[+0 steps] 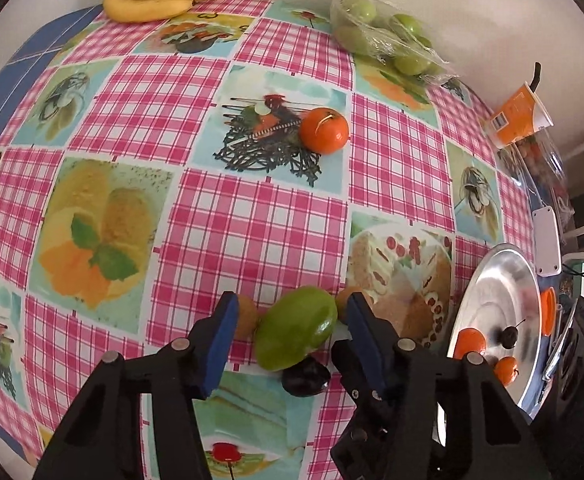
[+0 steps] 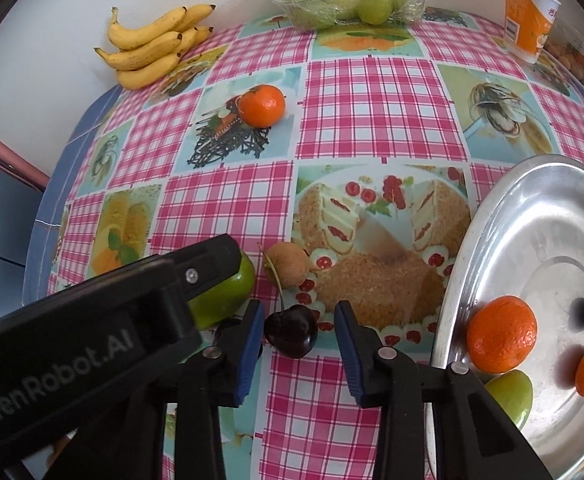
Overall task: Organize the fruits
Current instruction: 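Grasp a black cherry with the right tool while the left tool moves to the green mango, then grasp the brown kiwi beside the green mango with the left tool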
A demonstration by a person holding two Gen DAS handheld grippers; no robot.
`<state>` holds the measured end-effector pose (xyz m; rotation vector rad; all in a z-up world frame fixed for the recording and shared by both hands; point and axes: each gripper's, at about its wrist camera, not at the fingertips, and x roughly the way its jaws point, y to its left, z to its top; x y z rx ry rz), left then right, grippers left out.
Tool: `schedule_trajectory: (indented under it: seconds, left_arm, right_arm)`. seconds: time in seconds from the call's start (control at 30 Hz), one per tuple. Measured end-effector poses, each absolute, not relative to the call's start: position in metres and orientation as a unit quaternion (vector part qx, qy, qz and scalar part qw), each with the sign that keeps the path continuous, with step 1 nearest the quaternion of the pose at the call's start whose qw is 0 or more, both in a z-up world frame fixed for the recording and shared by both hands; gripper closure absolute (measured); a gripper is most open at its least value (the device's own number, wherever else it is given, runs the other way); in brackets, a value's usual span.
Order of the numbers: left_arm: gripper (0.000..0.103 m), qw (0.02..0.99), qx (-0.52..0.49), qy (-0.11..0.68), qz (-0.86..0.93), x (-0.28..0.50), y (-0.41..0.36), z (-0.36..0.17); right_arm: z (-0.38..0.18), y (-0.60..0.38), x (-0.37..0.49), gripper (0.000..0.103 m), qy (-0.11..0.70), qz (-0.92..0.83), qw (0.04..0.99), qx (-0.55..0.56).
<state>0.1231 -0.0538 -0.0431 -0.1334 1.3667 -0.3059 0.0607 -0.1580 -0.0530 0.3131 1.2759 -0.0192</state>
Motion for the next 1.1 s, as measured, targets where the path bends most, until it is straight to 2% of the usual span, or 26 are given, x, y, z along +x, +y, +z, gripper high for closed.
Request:
schedule_trajectory:
  seconds: [0.4, 0.5, 0.9, 0.97, 1.1]
  left_arm:
    - [0.046, 0.764, -0.086, 0.627, -0.127, 0.129, -0.042, -0.049]
    - [0.046, 0.762, -0.097, 0.628, -0.121, 0.129, -0.036, -0.05]
    - [0.046, 0.775, -0.068, 0.611, -0.142, 0.125, -0.051, -0.038]
    - [0.056, 0.775, -0.064, 0.611, -0.149, 0.125, -0.053, -0.038]
    - [0.057, 0.78, -0.046, 0.604, -0.158, 0.123, -0.058, -0.035]
  right_arm:
    - [-0.058, -0.152, 0.065, 0.066, 0.595, -0.005, 0.79, 0.147]
    - [-0.059, -0.152, 0.065, 0.074, 0.594, 0.0, 0.789, 0.153]
    - [-0.041, -0.162, 0.062, 0.074, 0.582, -0.008, 0.795, 0.17]
    - [-0.039, -0.166, 0.06, 0.074, 0.581, -0.011, 0.795, 0.174]
    - [-0.038, -0.173, 0.057, 0.074, 0.582, -0.017, 0.792, 0.184]
